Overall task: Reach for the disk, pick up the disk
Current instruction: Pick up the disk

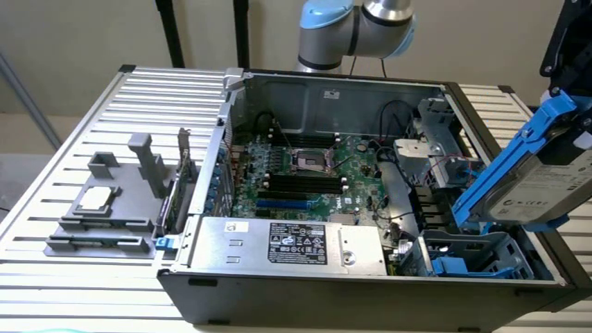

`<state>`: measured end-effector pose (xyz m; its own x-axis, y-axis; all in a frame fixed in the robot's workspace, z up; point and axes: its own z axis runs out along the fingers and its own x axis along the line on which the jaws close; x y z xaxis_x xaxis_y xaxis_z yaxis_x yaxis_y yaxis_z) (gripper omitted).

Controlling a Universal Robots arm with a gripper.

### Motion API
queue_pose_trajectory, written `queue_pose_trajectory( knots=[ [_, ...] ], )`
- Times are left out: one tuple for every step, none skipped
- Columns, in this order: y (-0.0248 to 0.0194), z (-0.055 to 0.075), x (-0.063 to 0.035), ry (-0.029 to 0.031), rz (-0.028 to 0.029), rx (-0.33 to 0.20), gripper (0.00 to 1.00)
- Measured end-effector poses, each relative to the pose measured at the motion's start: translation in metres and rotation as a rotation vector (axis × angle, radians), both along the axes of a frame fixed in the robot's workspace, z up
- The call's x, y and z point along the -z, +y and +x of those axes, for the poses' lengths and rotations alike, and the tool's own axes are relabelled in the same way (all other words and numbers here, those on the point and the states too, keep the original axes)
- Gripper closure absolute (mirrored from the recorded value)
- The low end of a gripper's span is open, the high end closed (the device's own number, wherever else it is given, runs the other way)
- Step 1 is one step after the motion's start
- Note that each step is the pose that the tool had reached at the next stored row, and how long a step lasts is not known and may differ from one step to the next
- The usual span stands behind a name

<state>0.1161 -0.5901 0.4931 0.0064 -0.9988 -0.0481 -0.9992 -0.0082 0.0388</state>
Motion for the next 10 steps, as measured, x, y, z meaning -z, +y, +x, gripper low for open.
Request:
queue_pose_trajectory(
  knots=[
    [0.0000, 0.0001, 0.0006, -0.0007, 0.0000, 0.001, 0.67],
    [0.0000, 0.0002, 0.0013, -0.0018, 0.0003, 0.003, 0.67],
    [0.0001, 0.0003, 0.0018, -0.0033, 0.0004, 0.005, 0.67],
    [0.0005, 0.0003, 0.0022, -0.0054, 0.0005, 0.007, 0.67],
    [0.0012, 0.0004, 0.0024, -0.0079, 0.0004, 0.009, 0.67],
    [0.0022, 0.0004, 0.0026, -0.0106, 0.0004, 0.011, 0.67],
    [0.0032, 0.0004, 0.0027, -0.0131, 0.0002, 0.013, 0.67],
    [0.0038, 0.0004, 0.0029, -0.0153, 0.0003, 0.015, 0.67],
    [0.0041, 0.0003, 0.0031, -0.0174, 0.0004, 0.017, 0.67],
    [0.0042, 0.0003, 0.0032, -0.0197, 0.0004, 0.020, 0.67]
  ],
)
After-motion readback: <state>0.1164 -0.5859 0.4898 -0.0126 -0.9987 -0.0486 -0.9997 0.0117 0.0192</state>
